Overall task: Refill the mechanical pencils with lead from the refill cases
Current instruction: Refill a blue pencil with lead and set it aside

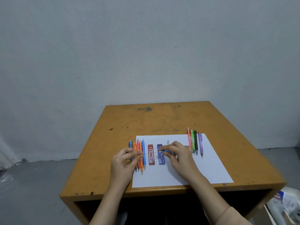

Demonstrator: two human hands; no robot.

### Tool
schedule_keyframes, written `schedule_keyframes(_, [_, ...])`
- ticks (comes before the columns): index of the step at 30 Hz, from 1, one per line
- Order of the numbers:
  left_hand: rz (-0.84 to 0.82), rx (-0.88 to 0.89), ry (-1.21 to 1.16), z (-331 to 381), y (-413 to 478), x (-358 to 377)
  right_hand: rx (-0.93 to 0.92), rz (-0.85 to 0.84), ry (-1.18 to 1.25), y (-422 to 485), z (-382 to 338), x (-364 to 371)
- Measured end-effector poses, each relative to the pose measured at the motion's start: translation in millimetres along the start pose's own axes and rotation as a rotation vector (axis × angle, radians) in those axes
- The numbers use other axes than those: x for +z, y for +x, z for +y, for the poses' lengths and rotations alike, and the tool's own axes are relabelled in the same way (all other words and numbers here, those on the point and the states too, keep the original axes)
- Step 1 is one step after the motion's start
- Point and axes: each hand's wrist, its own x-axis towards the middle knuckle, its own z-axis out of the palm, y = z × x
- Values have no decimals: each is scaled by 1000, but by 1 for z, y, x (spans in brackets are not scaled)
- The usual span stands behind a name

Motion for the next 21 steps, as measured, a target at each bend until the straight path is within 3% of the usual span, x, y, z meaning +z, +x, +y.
schedule_keyframes(21, [-4,81,134,-6,2,2,-19,-29,-64,-2,2,1])
